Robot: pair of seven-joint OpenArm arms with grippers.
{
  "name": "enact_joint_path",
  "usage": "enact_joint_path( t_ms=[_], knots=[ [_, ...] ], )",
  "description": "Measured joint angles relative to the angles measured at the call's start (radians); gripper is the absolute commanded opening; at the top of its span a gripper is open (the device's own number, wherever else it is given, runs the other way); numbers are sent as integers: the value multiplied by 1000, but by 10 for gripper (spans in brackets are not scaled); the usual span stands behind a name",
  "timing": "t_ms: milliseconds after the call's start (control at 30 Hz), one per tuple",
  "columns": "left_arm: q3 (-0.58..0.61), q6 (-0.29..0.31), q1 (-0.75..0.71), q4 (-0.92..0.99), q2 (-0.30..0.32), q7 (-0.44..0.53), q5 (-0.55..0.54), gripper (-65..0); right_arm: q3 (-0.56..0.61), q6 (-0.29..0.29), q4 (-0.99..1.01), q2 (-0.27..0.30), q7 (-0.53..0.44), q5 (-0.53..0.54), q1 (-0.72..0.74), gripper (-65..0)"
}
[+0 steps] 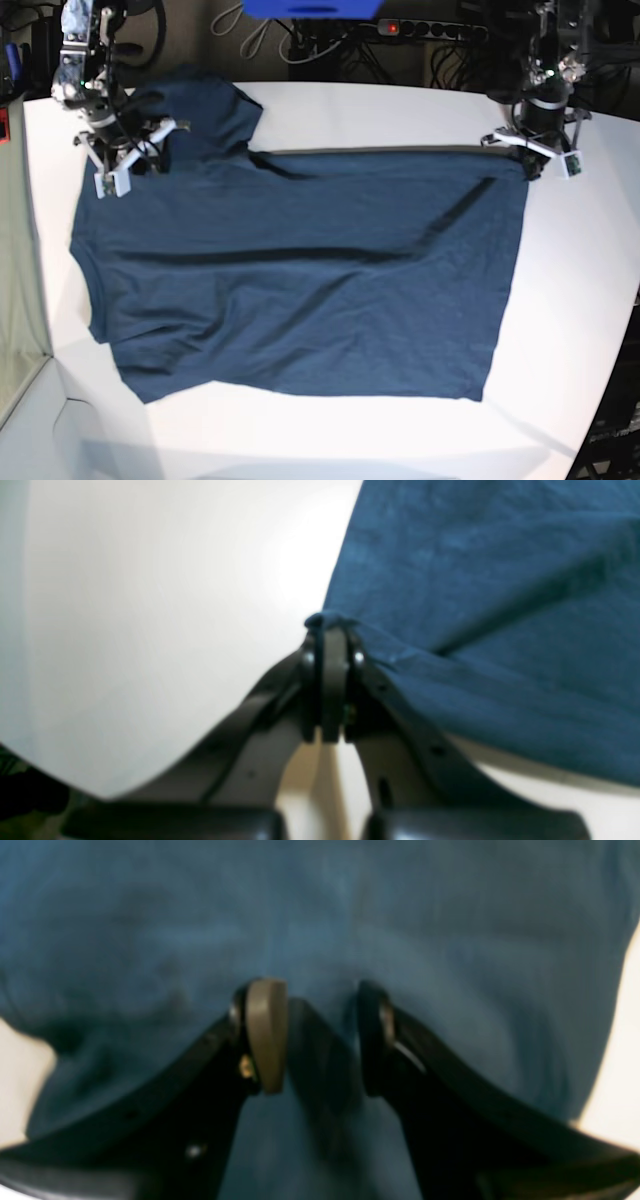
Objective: Layout the t-shirt on the table in an organized manner, then fold the t-shirt properly
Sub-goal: 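Drag the shirt edge with the left gripper away from the right gripper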
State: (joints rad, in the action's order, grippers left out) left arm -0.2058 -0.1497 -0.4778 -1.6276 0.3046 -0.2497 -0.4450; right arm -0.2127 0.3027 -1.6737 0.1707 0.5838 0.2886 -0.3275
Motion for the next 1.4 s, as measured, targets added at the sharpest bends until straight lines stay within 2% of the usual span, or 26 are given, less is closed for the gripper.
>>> enact_joint_path(
  t_ms=[67, 333, 467, 533, 767, 900, 1033, 1167, 1400],
  knots=[
    [0, 8, -9, -13, 0, -3, 0, -649, 0, 0, 31, 0, -7, 0, 18, -410],
    [-8, 336, -24, -85, 0, 6, 10, -649, -5, 5, 173, 15, -70, 18, 113, -410],
    [-8, 468, -26, -83, 2, 3, 11, -649, -7, 12, 185, 26, -84, 27, 113, -410],
    [-8, 543, -26, -76, 26, -5, 15, -649, -7, 12, 184, 26, -84, 27, 113, -410],
    [-5, 747, -26, -76, 125, -5, 19, -649, -7, 12, 188, 26, -69, 23, 131, -410],
    [-6, 786, -26, -76, 168, -5, 21, -649, -7, 12, 189, 26, -69, 22, 132, -410],
    [-8, 835, -54, -77, 224, -5, 130, -649, -7, 12, 189, 26, -69, 19, 133, -410],
    [-19, 851, -65, -82, 223, -8, 243, -649, -7, 12, 190, 26, -71, 19, 133, -410],
    [-141, 850, -56, -80, 219, -3, 411, -650, -7, 12, 191, 26, -60, 11, 143, -410]
  ],
)
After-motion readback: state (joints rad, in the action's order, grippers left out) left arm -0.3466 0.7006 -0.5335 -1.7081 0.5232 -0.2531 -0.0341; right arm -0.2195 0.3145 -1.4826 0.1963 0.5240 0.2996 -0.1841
